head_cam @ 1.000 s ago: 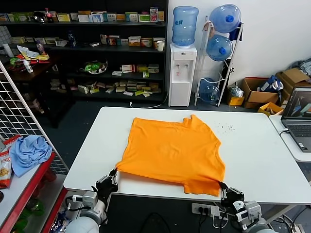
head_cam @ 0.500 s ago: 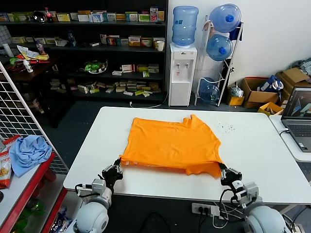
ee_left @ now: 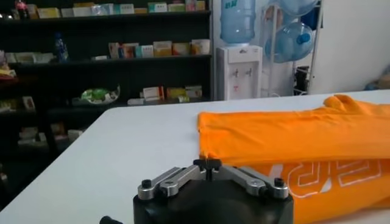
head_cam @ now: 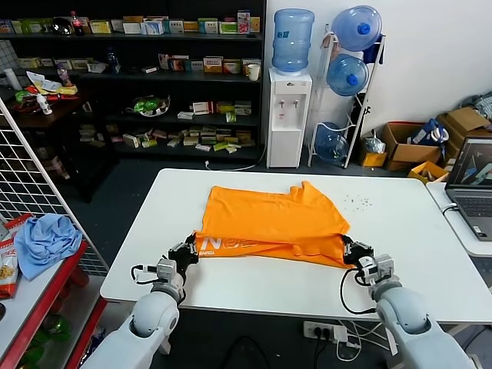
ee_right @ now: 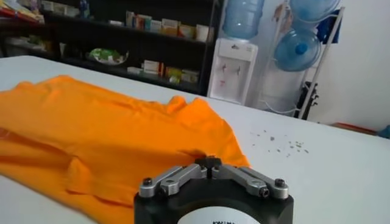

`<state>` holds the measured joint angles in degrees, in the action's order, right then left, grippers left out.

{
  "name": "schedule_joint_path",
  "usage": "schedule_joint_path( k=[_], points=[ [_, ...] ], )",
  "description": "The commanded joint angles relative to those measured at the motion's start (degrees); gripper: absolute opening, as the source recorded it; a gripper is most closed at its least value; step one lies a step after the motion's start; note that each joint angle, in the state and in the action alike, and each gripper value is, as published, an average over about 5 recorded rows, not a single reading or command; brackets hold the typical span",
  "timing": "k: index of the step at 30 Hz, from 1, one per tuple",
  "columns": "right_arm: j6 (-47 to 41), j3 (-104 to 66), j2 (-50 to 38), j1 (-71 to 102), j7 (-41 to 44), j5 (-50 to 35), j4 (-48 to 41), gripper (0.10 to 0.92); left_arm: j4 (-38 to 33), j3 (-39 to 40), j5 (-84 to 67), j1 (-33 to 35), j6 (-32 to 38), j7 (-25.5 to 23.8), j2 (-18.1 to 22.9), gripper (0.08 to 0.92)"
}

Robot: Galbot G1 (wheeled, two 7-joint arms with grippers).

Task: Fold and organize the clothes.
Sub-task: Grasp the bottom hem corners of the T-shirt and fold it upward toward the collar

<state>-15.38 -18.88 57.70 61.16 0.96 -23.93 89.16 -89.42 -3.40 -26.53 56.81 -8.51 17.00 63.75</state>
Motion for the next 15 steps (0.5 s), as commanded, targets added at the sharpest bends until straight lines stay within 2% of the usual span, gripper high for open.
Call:
schedule_joint_path(
  k=[1,7,15],
  points=[
    [-3.64,1.68,-0.01,-1.68,-0.69,-1.83,0.48,0.31,-0.44,1.52,-1.34,-0.83,-0.53,-0.28,-0.74,0.207],
    [-12.44,-1.0,-2.29,6.45,-3.5,-3.27,10.09,0.475,-6.54,1.15,-3.68,5.86,-1.59,0.93,-2.44,0.38],
    [-13.68,-3.8,-2.94,11.46,-3.66,-1.71,11.91,0.709,-6.8,0.36,-8.74,7.04,-3.25,2.72,-2.63,0.614]
  ],
)
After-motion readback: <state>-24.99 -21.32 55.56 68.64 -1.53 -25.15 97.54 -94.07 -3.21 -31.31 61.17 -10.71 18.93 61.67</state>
